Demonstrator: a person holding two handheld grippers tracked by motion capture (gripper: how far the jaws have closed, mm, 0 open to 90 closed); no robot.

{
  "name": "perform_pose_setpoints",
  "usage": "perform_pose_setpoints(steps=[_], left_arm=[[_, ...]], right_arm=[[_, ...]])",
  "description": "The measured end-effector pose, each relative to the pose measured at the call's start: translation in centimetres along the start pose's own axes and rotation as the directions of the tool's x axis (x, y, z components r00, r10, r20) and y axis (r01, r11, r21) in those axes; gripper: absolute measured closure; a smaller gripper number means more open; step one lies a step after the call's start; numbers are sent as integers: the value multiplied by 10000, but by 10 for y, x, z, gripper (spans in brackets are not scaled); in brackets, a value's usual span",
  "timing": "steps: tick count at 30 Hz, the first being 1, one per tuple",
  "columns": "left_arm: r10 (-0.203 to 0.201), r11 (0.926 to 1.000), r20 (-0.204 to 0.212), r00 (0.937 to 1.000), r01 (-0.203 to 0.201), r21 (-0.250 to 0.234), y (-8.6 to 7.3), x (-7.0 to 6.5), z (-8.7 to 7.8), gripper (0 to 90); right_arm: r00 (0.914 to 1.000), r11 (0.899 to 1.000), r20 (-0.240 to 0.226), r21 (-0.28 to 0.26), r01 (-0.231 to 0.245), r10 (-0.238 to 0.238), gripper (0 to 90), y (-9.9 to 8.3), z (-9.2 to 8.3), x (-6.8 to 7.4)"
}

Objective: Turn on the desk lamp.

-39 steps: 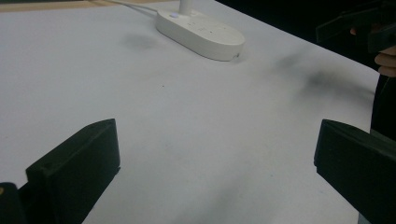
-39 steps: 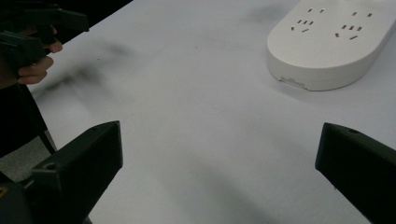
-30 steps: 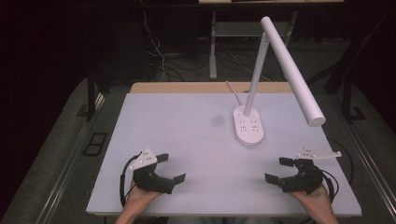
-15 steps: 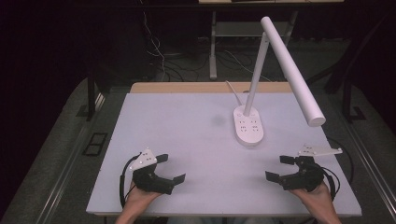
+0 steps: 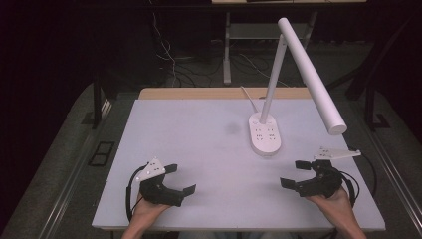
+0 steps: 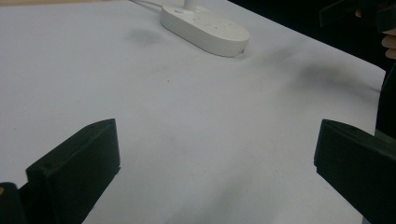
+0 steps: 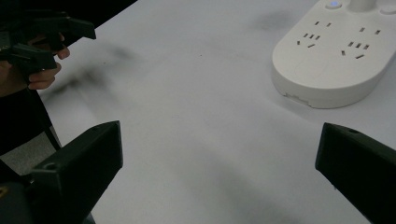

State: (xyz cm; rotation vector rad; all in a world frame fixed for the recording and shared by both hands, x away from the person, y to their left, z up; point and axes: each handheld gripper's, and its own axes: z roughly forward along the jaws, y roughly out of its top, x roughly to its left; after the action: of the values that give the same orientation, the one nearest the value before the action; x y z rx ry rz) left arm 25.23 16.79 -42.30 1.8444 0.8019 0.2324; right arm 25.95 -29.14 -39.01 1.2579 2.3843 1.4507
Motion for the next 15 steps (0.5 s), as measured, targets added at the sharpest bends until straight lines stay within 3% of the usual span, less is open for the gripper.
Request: perform_pose_setpoints(steps=[15], left_arm=[[-40,10000,-59,10000,40,16,0,0,0,0]], right_arm=[[9999,9999,-125,135,-31,32,6,14,1,-10]])
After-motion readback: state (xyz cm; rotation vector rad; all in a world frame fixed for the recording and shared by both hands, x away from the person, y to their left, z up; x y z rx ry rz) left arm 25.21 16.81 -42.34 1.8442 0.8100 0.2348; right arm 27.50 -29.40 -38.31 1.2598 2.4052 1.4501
